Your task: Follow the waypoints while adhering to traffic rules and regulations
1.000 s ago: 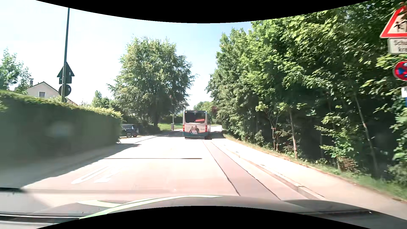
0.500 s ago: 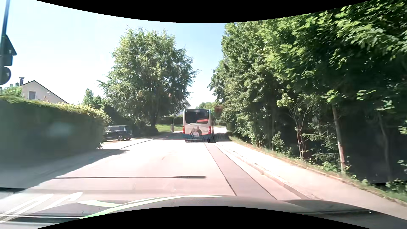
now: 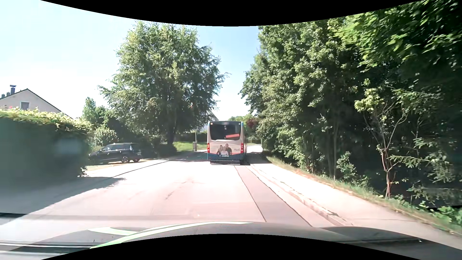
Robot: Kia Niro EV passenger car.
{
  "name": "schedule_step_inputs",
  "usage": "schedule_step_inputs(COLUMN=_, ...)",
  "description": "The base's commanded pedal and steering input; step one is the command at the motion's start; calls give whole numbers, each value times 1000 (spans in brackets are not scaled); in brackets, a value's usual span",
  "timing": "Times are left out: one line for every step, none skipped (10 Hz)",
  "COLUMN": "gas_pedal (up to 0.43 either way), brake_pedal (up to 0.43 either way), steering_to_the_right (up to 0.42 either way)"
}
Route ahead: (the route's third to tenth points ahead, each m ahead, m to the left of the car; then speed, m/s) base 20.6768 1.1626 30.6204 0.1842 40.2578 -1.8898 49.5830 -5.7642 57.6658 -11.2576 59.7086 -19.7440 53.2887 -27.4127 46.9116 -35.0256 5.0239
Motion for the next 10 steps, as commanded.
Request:
schedule_step_inputs(gas_pedal=0, brake_pedal=171, steering_to_the_right=-19)
schedule_step_inputs(gas_pedal=0, brake_pedal=171, steering_to_the_right=-20)
schedule_step_inputs(gas_pedal=0, brake_pedal=171, steering_to_the_right=-20)
schedule_step_inputs(gas_pedal=0, brake_pedal=171, steering_to_the_right=-20)
schedule_step_inputs(gas_pedal=0, brake_pedal=171, steering_to_the_right=-20)
schedule_step_inputs(gas_pedal=0, brake_pedal=171, steering_to_the_right=-20)
schedule_step_inputs(gas_pedal=0, brake_pedal=171, steering_to_the_right=-19)
schedule_step_inputs(gas_pedal=0, brake_pedal=159, steering_to_the_right=-19)
schedule_step_inputs(gas_pedal=0, brake_pedal=146, steering_to_the_right=-18)
schedule_step_inputs(gas_pedal=0, brake_pedal=116, steering_to_the_right=-16)
